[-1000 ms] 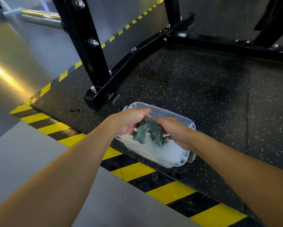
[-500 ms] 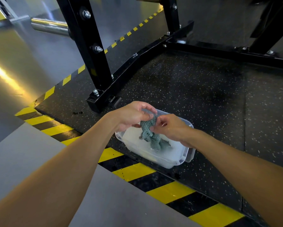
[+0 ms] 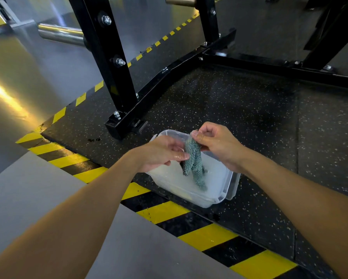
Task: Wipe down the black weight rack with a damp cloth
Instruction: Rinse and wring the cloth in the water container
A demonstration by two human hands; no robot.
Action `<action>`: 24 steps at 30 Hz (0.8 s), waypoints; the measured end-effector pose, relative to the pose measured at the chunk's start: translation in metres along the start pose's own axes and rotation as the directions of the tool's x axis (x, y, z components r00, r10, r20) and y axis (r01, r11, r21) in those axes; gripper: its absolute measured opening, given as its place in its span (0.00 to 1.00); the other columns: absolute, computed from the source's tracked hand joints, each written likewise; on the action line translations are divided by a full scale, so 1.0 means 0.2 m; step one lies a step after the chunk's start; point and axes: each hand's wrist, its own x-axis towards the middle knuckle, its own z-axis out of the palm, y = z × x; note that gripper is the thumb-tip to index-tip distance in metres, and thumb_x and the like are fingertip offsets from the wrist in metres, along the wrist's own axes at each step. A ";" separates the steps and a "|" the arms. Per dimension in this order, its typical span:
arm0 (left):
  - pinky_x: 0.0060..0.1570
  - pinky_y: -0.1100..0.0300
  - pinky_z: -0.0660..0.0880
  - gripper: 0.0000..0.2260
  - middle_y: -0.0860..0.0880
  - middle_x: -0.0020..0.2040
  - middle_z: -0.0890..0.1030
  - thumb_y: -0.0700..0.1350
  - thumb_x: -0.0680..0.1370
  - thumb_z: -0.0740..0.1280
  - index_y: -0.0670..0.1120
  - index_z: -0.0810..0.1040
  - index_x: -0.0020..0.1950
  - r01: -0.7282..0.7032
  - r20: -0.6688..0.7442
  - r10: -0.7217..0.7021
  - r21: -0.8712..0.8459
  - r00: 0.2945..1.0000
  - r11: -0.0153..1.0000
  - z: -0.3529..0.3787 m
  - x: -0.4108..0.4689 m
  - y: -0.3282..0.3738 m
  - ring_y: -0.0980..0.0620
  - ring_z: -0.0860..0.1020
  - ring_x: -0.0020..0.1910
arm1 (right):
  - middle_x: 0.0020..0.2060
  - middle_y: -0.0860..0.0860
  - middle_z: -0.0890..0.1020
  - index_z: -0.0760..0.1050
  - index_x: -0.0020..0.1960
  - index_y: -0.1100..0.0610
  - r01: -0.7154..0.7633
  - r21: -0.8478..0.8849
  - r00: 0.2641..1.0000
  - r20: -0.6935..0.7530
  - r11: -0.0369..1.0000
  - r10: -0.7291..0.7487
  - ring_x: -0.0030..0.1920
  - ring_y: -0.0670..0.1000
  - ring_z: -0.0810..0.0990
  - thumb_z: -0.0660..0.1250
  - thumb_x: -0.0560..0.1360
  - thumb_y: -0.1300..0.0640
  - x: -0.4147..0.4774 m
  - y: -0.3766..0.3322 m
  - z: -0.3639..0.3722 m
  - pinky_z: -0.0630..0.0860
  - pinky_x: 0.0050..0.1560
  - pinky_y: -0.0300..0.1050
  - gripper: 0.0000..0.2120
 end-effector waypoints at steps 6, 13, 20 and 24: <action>0.56 0.53 0.71 0.06 0.53 0.46 0.81 0.42 0.80 0.68 0.50 0.77 0.44 -0.135 -0.177 0.108 -0.147 0.978 0.980 0.00 0.00 -0.01 0.52 0.76 0.51 | 0.35 0.54 0.73 0.72 0.41 0.57 0.096 -0.244 0.994 -0.029 0.965 -0.106 0.37 0.49 0.69 0.71 0.77 0.58 0.01 -0.01 -0.05 0.69 0.38 0.44 0.10; 0.44 0.58 0.73 0.04 0.49 0.40 0.77 0.40 0.84 0.61 0.45 0.73 0.50 -0.232 -0.235 0.165 -0.291 0.958 0.928 -0.02 -0.03 0.05 0.53 0.75 0.40 | 0.36 0.52 0.77 0.77 0.42 0.55 0.041 -0.558 0.998 0.063 0.829 -0.007 0.36 0.47 0.72 0.64 0.81 0.53 -0.01 -0.03 -0.10 0.69 0.37 0.43 0.11; 0.60 0.53 0.77 0.21 0.46 0.56 0.84 0.49 0.72 0.76 0.47 0.76 0.62 -0.065 -0.010 0.064 -0.053 0.998 0.996 0.04 -0.02 -0.03 0.50 0.82 0.56 | 0.36 0.49 0.72 0.69 0.43 0.55 0.077 -0.497 0.994 -0.030 0.864 -0.106 0.37 0.46 0.68 0.55 0.85 0.51 0.03 -0.14 -0.04 0.66 0.36 0.44 0.14; 0.49 0.58 0.78 0.05 0.50 0.46 0.85 0.45 0.77 0.73 0.46 0.82 0.51 -0.015 -0.131 0.056 0.295 0.990 0.955 0.07 0.00 -0.06 0.53 0.83 0.47 | 0.45 0.52 0.77 0.72 0.54 0.55 -0.001 -0.366 0.985 -0.162 0.931 -0.063 0.45 0.50 0.74 0.56 0.84 0.51 0.06 -0.14 -0.02 0.74 0.48 0.51 0.10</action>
